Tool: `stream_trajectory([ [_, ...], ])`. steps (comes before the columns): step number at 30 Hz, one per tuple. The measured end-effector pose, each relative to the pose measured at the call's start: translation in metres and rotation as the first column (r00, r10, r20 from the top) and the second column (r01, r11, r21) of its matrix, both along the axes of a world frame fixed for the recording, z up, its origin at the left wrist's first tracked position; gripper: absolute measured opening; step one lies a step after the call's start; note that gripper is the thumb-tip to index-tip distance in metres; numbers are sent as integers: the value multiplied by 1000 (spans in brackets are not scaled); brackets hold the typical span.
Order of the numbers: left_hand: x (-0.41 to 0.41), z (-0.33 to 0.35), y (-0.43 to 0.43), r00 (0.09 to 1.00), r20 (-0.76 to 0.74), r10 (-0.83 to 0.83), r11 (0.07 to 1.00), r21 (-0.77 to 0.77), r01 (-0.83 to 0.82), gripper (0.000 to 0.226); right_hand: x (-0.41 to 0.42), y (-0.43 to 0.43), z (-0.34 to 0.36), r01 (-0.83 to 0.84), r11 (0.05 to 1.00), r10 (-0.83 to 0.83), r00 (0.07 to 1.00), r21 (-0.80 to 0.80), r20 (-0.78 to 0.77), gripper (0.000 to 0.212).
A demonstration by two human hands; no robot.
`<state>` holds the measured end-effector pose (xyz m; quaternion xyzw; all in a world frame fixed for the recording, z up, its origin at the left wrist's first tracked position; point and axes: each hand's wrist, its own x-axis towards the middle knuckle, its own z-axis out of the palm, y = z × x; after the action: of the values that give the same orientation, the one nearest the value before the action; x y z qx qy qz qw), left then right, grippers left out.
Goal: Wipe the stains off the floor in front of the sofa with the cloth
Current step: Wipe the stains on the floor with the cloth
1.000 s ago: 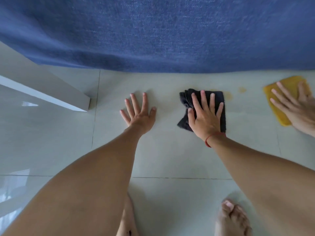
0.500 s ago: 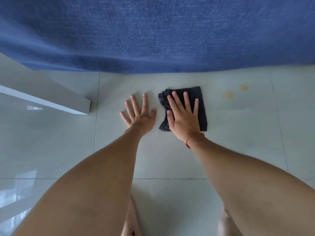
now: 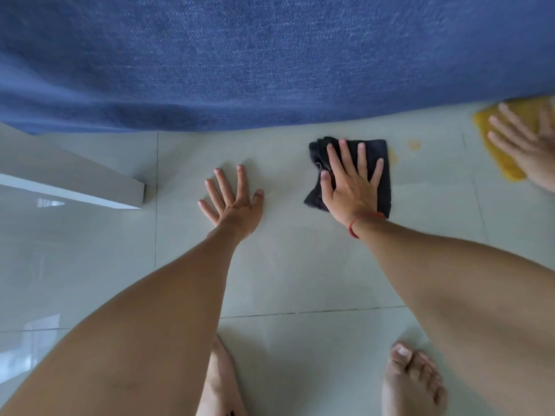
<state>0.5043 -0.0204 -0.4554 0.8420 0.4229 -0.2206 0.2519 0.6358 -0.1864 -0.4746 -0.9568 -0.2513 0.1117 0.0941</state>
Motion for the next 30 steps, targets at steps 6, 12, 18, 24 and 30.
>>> stream_trajectory([
  [6, 1, 1, 0, 1000, -22, 1, 1000, -5, -1, 66, -6, 41, 1, -86, 996, 86, 996, 5, -13, 56],
  [12, 4, 10, 1, 996, -89, 27, 998, -46, -31, 66, -43, 20, 4, -242, 970, 243, 969, 40, -33, 57],
  [18, 39, 14, -38, 982, 149, -119, 993, 27, 116, 63, -60, -36, 4, -219, 974, 221, 975, 59, -25, 51],
  [24, 51, 1, -55, 987, 49, -156, 988, 21, 155, 64, -23, -77, 2, 56, 998, -55, 998, 25, -30, 56],
  [30, 56, 7, -51, 986, -10, -166, 985, -51, 165, 63, 13, -43, -1, 206, 979, -206, 979, 3, -5, 54],
])
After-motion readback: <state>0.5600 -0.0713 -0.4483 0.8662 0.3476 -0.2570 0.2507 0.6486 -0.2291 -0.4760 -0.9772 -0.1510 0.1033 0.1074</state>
